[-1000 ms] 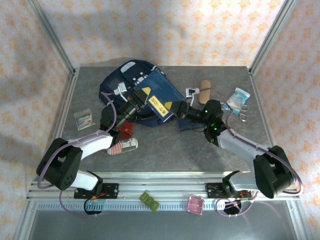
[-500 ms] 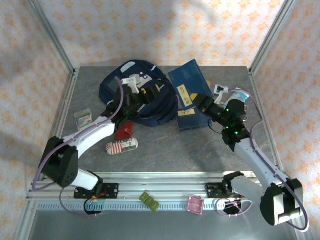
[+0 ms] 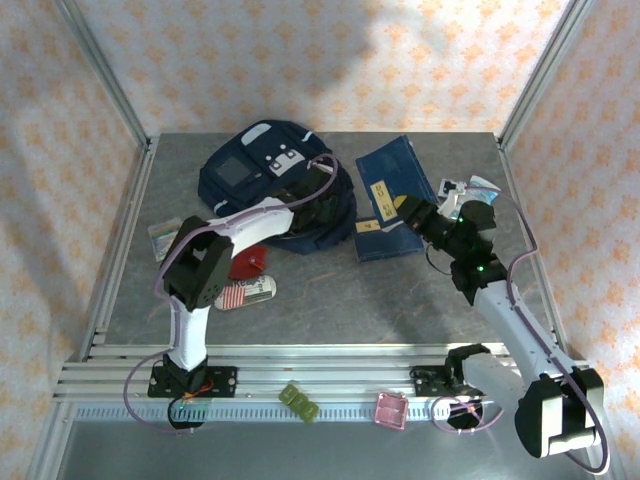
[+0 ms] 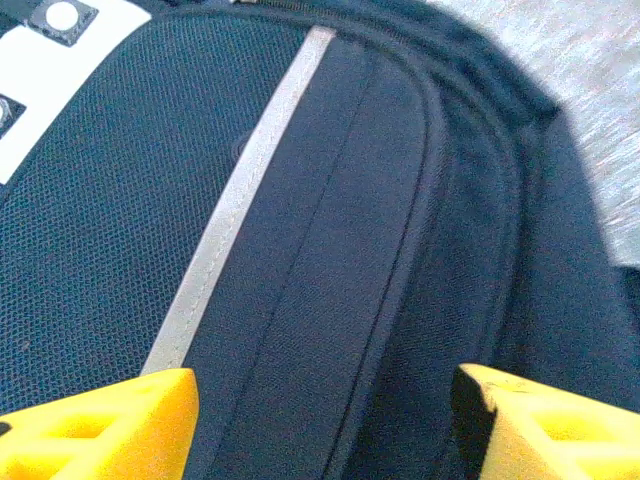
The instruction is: Pack the student bag
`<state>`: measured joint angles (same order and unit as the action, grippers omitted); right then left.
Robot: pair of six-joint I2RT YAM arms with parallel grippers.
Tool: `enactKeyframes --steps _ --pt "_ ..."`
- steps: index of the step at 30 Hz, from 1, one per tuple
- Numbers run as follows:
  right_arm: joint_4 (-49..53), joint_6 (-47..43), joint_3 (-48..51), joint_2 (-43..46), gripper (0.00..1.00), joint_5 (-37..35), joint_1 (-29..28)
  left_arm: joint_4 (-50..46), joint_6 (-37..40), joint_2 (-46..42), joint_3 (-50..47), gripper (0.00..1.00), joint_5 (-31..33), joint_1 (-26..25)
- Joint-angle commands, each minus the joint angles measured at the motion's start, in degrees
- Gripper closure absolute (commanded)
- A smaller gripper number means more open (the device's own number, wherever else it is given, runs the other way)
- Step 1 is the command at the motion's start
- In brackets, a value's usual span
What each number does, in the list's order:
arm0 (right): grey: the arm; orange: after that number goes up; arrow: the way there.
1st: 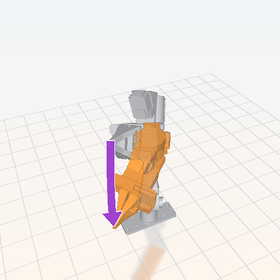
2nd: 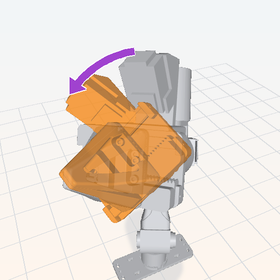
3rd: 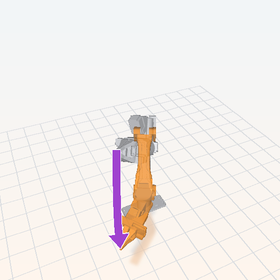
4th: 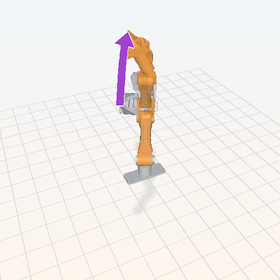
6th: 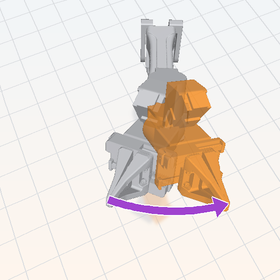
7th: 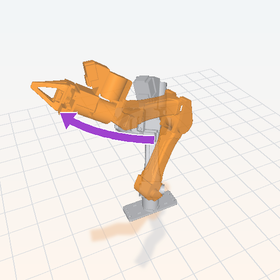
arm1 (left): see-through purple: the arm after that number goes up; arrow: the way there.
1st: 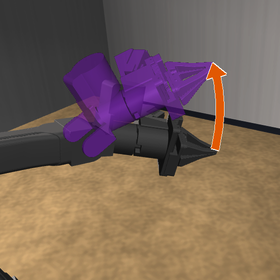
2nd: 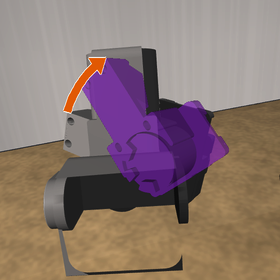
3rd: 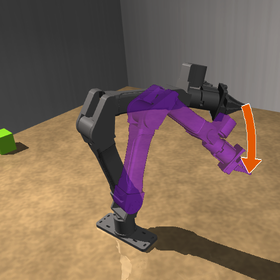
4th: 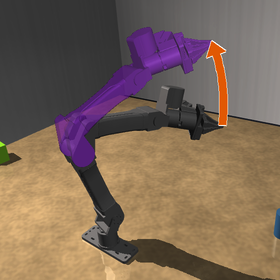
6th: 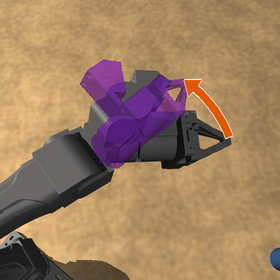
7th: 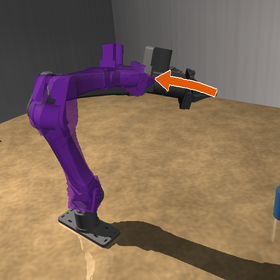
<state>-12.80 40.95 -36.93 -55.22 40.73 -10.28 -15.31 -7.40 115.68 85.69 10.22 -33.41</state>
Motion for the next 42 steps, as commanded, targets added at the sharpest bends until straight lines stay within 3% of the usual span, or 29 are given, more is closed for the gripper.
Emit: enactKeyframes --steps 1,4,7,10,11,13,14,23,31,37,42 --pt "-2.0 -1.8 -0.9 1.2 1.00 1.0 0.4 -4.7 5.1 2.3 2.9 0.31 7.8 -0.9" --pt "-2.0 -1.8 -1.5 0.7 1.00 1.4 0.4 -3.8 5.9 4.7 3.4 0.33 12.7 -1.1" --pt "-2.0 -1.7 -2.1 0.0 1.00 2.1 0.4 -2.6 7.6 6.3 3.5 0.44 13.6 -1.1" --pt "-1.7 -1.7 -2.5 -0.3 1.00 2.2 0.4 -1.5 9.6 7.9 3.6 0.62 12.9 -1.0" --pt "-1.8 -1.7 -2.4 -0.3 1.00 2.2 0.4 -1.3 10.4 8.4 3.8 0.75 11.9 -1.0" --pt "-1.8 -1.7 -2.3 -0.1 1.00 1.9 0.4 -1.0 11.4 9.1 3.8 0.87 10.1 -0.8" --pt "-1.7 -1.7 -2.2 -0.1 1.00 1.8 0.4 -0.9 11.6 9.2 3.9 0.99 9.6 -0.7" --pt "-1.4 -1.7 0.8 0.5 1.00 -0.9 0.7 -1.6 11.5 -0.8 5.5 1.00 7.2 1.2" --pt "-8.7 1.8 5.4 -2.4 1.00 1.5 0.6 -3.5 12.8 -10.6 11.5 1.00 8.3 2.6" --pt "-15.4 3.5 3.3 -11.7 1.00 6.5 -4.0 -2.7 13.2 -13.1 13.0 1.00 9.7 2.6" --pt "-25.8 8.1 -1.9 -24.8 1.00 9.0 -10.4 -2.6 13.6 -14.1 14.9 1.00 10.0 2.6"
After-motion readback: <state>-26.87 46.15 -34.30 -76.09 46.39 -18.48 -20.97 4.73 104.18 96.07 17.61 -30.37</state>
